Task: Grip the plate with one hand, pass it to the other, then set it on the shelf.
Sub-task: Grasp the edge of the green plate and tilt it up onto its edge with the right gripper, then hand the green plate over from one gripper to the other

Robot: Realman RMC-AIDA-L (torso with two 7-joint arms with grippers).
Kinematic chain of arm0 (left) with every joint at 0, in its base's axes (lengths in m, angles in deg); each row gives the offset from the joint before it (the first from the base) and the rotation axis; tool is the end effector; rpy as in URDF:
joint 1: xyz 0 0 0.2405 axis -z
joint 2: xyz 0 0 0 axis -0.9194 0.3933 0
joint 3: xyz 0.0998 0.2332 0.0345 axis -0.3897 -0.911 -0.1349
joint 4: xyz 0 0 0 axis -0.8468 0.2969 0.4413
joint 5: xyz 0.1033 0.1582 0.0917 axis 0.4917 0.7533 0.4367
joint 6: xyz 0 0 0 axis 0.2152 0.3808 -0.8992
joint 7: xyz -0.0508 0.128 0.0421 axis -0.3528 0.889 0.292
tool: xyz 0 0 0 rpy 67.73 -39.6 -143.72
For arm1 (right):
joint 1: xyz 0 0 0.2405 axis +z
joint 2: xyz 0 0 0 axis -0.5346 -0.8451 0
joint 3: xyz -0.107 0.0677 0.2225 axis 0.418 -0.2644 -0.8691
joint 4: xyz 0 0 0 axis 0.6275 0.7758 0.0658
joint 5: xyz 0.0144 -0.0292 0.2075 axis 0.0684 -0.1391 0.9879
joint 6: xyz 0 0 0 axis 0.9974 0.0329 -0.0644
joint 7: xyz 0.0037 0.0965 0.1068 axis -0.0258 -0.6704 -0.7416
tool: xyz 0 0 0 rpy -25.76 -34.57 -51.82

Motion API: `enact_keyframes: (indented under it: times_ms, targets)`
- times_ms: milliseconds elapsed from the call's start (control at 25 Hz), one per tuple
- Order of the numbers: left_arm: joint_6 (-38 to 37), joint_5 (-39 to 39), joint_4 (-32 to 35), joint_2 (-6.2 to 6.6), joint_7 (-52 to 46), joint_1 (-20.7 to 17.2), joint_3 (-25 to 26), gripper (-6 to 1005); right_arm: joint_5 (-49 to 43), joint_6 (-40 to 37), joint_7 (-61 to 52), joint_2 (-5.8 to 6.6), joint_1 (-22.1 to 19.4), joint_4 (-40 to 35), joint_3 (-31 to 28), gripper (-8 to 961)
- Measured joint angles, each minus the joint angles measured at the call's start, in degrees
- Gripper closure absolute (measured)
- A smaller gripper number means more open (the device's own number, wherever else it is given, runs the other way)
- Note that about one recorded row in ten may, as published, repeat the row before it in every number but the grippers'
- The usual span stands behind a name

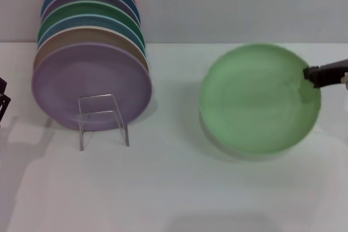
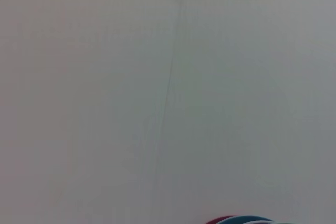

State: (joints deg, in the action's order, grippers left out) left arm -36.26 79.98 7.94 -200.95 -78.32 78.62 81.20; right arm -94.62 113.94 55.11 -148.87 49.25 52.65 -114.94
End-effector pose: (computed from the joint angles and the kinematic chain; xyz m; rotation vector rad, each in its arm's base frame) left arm -0.3339 0.2532 0.0114 -1.4684 -0.4700 -0.9802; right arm 0.2224 0.3645 0.0729 -2.0921 0.9910 0.0729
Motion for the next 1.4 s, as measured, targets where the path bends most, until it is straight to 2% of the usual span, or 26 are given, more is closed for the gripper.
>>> enact_keyframes:
  times_ms: [120,200,240,360,400,440,560,600,680,800,880,1200,1400]
  targets:
    - [0.0,0.0,0.0,-0.02,0.0,0.0,0.0,158,1.4,-2.6,1.4,-0.01,-1.0,0.1,0.5,936]
    - [0.0,0.0,0.0,-0.03,0.0,0.0,0.0,158,3.1,-8.6,4.1,-0.1,-2.6,-0.4,2.0,936]
    - [0.0,0.0,0.0,-0.03,0.0,0.0,0.0,158,3.1,-8.6,4.1,-0.1,-2.6,-0.4,2.0,936]
    - [0.2,0.0,0.0,-0.04,0.0,0.1,0.0,158,5.9,-15.8,7.2,-0.13,-4.5,-1.4,3.9,936]
    - [0.2,0.0,0.0,-0.04,0.0,0.2,-0.1,158,8.6,-20.1,9.8,-0.16,-5.6,-2.6,4.9,936]
    - [0.2,0.0,0.0,-0.04,0.0,0.2,-0.1,158,8.6,-20.1,9.8,-0.16,-5.6,-2.6,4.9,936]
    - [0.1,0.0,0.0,-0.05,-0.3,0.3,-0.4,158,14.5,-27.3,15.1,-0.19,-6.5,-6.3,6.7,936]
    - [0.0,0.1,0.0,-0.07,-0.4,0.3,-0.4,158,19.2,-32.5,19.3,-0.19,-6.6,-9.5,8.4,936]
    - [0.0,0.3,0.0,-0.11,-0.5,0.4,-0.5,159,21.6,-34.9,21.6,-0.18,-6.7,-10.9,9.2,935]
    - [-0.1,0.4,-0.3,-0.14,-0.6,0.4,-0.7,159,32.6,-45.0,32.5,-0.16,-7.4,-15.5,14.3,935]
    - [-0.1,0.4,-0.5,-0.13,-0.7,0.4,-0.8,159,34.8,-46.9,34.3,-0.16,-7.5,-16.1,15.4,935]
    - [-0.3,0.5,-0.8,-0.12,-0.7,0.3,-2.2,159,52.9,-62.2,52.5,-0.14,-7.9,-19.1,26.4,935]
    - [-0.7,0.5,-0.8,-0.09,-0.7,0.2,-2.8,159,54.2,-67.2,54.1,-0.09,-7.9,-17.8,30.2,936]
